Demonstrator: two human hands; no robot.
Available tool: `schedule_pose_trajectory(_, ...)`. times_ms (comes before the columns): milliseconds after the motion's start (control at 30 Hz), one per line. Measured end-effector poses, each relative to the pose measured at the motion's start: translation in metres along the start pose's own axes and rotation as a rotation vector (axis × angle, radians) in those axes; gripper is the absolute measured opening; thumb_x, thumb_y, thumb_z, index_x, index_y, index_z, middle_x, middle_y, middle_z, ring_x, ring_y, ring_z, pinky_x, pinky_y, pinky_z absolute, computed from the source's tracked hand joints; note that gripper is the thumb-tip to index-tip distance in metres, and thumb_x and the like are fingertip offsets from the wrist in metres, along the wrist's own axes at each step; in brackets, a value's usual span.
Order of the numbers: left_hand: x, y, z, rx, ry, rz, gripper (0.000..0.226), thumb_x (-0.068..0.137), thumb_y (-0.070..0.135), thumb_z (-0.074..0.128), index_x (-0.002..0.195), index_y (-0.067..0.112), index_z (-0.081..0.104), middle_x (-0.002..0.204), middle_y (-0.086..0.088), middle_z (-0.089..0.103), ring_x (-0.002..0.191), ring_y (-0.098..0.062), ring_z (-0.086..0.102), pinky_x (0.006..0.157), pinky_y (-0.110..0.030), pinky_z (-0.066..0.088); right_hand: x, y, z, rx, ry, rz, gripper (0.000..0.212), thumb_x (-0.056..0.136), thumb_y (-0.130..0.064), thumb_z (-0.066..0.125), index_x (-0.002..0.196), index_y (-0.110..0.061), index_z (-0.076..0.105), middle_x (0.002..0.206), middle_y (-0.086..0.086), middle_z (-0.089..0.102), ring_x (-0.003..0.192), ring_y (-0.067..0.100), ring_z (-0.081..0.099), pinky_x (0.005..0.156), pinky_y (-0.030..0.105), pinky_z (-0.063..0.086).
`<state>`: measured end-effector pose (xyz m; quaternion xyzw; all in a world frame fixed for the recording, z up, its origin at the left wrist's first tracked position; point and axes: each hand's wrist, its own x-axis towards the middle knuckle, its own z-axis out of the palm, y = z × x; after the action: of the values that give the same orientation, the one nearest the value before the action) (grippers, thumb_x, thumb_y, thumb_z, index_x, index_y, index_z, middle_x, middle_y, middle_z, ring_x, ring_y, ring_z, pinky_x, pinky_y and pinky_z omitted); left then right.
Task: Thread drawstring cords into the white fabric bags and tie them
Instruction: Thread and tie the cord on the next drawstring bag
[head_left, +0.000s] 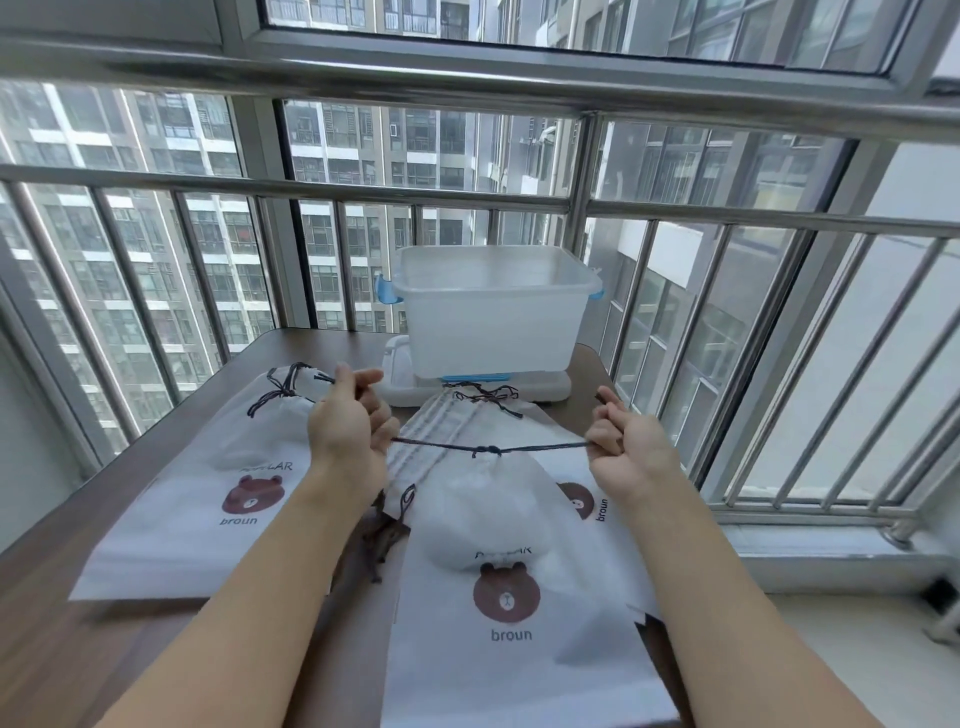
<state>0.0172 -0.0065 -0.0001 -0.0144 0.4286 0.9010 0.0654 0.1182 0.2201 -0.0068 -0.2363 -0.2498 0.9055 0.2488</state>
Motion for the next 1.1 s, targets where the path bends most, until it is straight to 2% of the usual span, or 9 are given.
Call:
schedule_pose_trajectory(133,0.01,0.004,-0.01,0.491,0.091,0.314,0.05,0.107,0.037,0.035,0.08,0.01,0.066,0.042,0.008,0.034,0.037,-0.012,0.028,0.043,-0.024,0.021,0.002,-0.007,-0.005,-0.51,0.147,-0.209,0.029,0.105,-0.002,0.043,0.098,-0.009,0.07,0.068,0.001,0.049,0.033,0.004,0.024,0.032,0.016,0.02)
schedule_pose_trajectory(267,0.003,-0.003,-0.012,0.948,-0.036,0.608,0.024,0.103,0.032,0.048,0.095,0.017,0.065,0.05,0.007,0.044,0.044,-0.011,0.041,0.051,-0.029,0.033,-0.013,0.002,0.004,-0.98,-0.016,-0.504,0.027,0.098,-0.003,0.055,0.094,-0.016,0.078,0.061,-0.011,0.062,0.045,-0.002,0.047,0.046,0.011,0.038)
schedule_pose_trajectory(300,-0.001,-0.005,-0.011,1.046,-0.116,0.6,0.014,0.1,0.031,0.055,0.106,0.02,0.058,0.055,0.007,0.047,0.051,-0.013,0.046,0.054,-0.032,0.036,-0.016,0.006,0.006,-1.127,-0.098,-0.547,0.023,0.097,-0.011,0.059,0.094,-0.021,0.079,0.067,-0.016,0.068,0.056,-0.006,0.056,0.058,0.013,0.046)
schedule_pose_trajectory(367,-0.009,-0.008,-0.009,1.256,-0.265,0.598,0.038,0.093,0.032,0.065,0.121,0.026,0.04,0.069,0.011,0.047,0.066,-0.018,0.051,0.062,-0.035,0.041,-0.02,0.012,0.008,-1.495,-0.225,-0.571,0.017,0.094,-0.042,0.065,0.096,-0.031,0.079,0.094,-0.018,0.073,0.088,-0.001,0.066,0.082,0.026,0.053)
schedule_pose_trajectory(433,-0.012,-0.01,-0.009,1.403,-0.384,0.632,0.046,0.09,0.037,0.066,0.124,0.033,0.036,0.088,0.013,0.045,0.083,-0.017,0.051,0.072,-0.034,0.042,-0.021,0.014,0.006,-1.789,-0.303,-0.53,0.031,0.087,-0.064,0.065,0.095,-0.037,0.078,0.106,-0.016,0.064,0.099,0.005,0.062,0.088,0.033,0.049)
schedule_pose_trajectory(567,-0.005,-0.012,-0.014,1.587,-0.477,0.665,0.018,0.088,0.054,0.062,0.099,0.04,0.058,0.112,0.009,0.041,0.104,-0.011,0.046,0.084,-0.029,0.037,-0.023,0.017,0.002,-1.756,-0.464,-0.428,0.032,0.083,-0.062,0.071,0.082,-0.03,0.078,0.107,-0.01,0.056,0.103,0.005,0.055,0.084,0.026,0.041)
schedule_pose_trajectory(767,-0.001,-0.015,-0.016,1.623,-0.584,0.634,0.032,0.089,0.056,0.061,0.069,0.032,0.067,0.104,0.011,0.04,0.106,-0.014,0.034,0.091,-0.023,0.024,-0.02,0.022,0.007,-1.742,-0.471,-0.429,0.069,0.099,-0.056,0.051,0.07,0.006,0.058,0.094,0.004,0.059,0.079,0.003,0.053,0.073,0.028,0.037)
schedule_pose_trajectory(967,-0.006,-0.024,-0.006,1.391,-0.625,0.555,0.043,0.096,0.04,0.059,0.056,0.032,0.044,0.087,0.007,0.039,0.097,-0.019,0.039,0.08,-0.026,0.026,-0.016,0.026,0.005,-1.692,-0.472,-0.396,0.054,0.096,-0.044,0.063,0.06,-0.015,0.035,0.055,-0.009,0.03,0.046,0.008,0.027,0.049,0.026,0.024)
schedule_pose_trajectory(1100,-0.006,-0.026,-0.008,1.28,-0.638,0.56,0.039,0.088,0.056,0.059,0.055,0.034,0.055,0.111,0.022,0.046,0.12,-0.012,0.038,0.108,-0.037,0.026,-0.014,0.025,0.004,-1.617,-0.503,-0.419,0.049,0.098,-0.032,0.064,0.063,-0.002,0.047,0.081,0.002,0.049,0.063,0.01,0.042,0.062,0.029,0.033)
